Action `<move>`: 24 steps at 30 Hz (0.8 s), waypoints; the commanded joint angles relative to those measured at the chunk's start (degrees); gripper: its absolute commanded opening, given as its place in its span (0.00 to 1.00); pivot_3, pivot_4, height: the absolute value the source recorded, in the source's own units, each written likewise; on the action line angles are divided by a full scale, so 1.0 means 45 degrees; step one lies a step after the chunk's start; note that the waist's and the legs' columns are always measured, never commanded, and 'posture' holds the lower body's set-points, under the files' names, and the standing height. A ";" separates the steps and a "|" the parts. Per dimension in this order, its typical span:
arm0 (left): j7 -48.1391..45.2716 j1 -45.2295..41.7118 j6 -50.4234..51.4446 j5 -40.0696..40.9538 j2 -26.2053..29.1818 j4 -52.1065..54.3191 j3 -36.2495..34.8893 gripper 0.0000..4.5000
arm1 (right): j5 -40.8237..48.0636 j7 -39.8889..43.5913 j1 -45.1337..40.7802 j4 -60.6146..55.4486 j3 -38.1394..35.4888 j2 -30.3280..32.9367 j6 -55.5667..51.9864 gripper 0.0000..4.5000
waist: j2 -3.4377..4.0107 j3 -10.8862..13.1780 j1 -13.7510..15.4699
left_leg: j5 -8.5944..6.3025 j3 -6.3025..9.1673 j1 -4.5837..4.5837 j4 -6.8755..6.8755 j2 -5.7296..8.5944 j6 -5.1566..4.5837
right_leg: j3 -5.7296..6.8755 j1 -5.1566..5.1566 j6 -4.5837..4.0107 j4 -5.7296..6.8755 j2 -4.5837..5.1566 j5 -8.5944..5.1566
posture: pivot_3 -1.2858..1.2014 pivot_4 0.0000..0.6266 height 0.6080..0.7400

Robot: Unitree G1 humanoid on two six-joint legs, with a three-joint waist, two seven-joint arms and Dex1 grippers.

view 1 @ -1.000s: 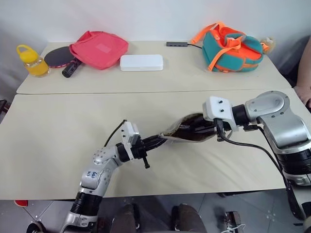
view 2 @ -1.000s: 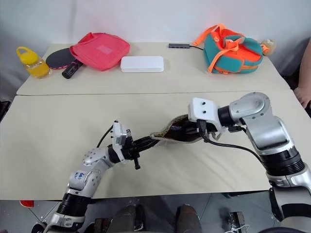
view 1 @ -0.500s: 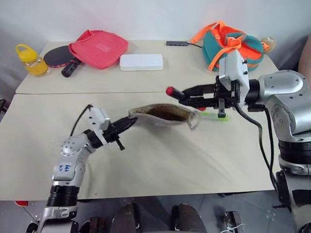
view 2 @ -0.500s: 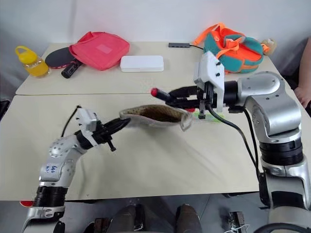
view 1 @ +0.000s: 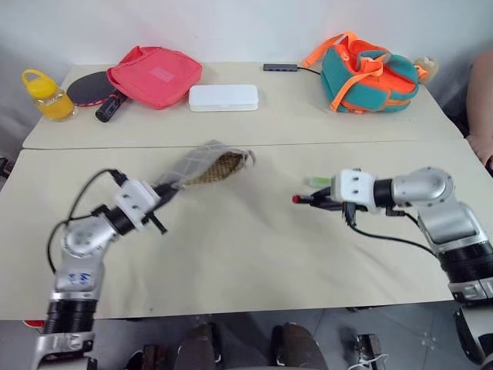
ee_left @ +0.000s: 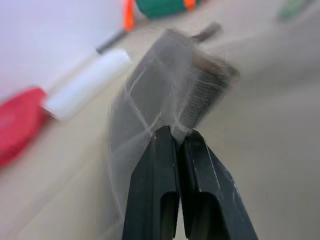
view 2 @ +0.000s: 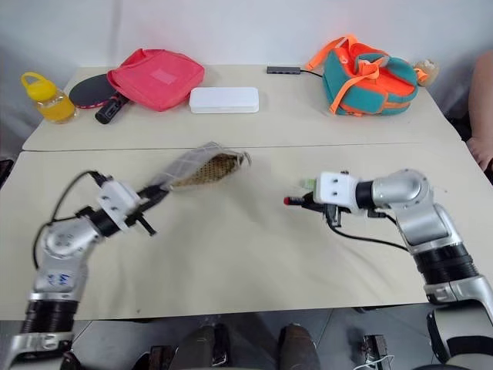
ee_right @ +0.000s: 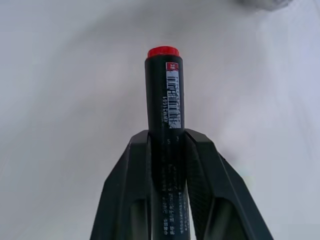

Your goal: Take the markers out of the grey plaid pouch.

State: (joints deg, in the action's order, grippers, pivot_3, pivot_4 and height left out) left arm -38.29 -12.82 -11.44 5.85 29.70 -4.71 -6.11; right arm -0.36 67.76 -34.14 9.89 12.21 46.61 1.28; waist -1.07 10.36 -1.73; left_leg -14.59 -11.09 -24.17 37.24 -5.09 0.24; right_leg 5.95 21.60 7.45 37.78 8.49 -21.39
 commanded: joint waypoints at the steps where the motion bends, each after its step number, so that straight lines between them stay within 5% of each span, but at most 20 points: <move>1: 0.0164 0.0175 -0.0018 0.0007 -0.0314 0.0618 0.0434 0.12 | -0.0254 -0.0261 0.0159 -0.0004 -0.0069 0.0001 0.0225 0.12 | -0.0001 0.0001 -0.0007 | 0.0000 0.0000 0.0001 0.0010 -0.0003 0.0000 | -0.0002 0.0000 0.0000 0.0011 -0.0001 0.0000 | 0.52 0.24 1.00; 2: 0.0035 0.0223 0.0009 0.0128 -0.0352 0.0621 0.0516 0.17 | 0.0043 -0.0286 0.0221 -0.0046 -0.0181 -0.0209 -0.0093 0.12 | -0.0001 0.0001 -0.0010 | 0.0003 0.0002 0.0001 0.0017 -0.0012 0.0003 | -0.0001 0.0001 0.0000 0.0014 -0.0007 0.0000 | 0.52 0.24 1.00; 14: -0.1839 0.2759 0.2089 0.3430 0.0813 0.3809 -0.0584 1.00 | 0.2316 -0.0446 0.1069 -0.1457 -0.1777 -0.0685 -0.1502 1.00 | -0.0001 0.0000 0.0006 | 0.0002 0.0056 0.0009 0.0006 -0.0026 0.0006 | 0.0001 0.0000 -0.0003 0.0011 -0.0011 0.0000 | 0.52 0.24 1.00; 17: -0.1662 0.3842 0.3507 0.4898 0.0824 0.4650 -0.1490 1.00 | 0.3517 -0.1098 0.1551 -0.2062 -0.2706 -0.1345 -0.2085 1.00 | -0.0003 0.0001 -0.0009 | -0.0001 0.0064 0.0010 0.0005 -0.0025 0.0003 | -0.0002 -0.0008 -0.0003 0.0006 -0.0006 0.0000 | 0.52 0.24 1.00; 24: -0.0221 0.4861 0.4773 0.5040 0.0776 0.5056 -0.3202 1.00 | 0.4510 -0.1746 0.3666 -0.2302 -0.4307 -0.1762 -0.1738 1.00 | -0.0017 -0.0007 0.0063 | -0.0003 0.0104 0.0011 0.0017 -0.0008 -0.0003 | 0.0014 -0.0037 -0.0006 0.0007 0.0000 -0.0002 | 0.52 0.24 1.00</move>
State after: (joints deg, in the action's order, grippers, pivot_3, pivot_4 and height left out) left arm -40.38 7.81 9.58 27.93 32.68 15.82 -18.38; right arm 18.59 60.46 -19.37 0.54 -4.20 38.13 -8.37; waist -1.14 10.33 -1.44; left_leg -14.62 -10.63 -24.16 37.28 -5.09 0.22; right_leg 6.01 21.46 7.43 37.77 8.52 -21.40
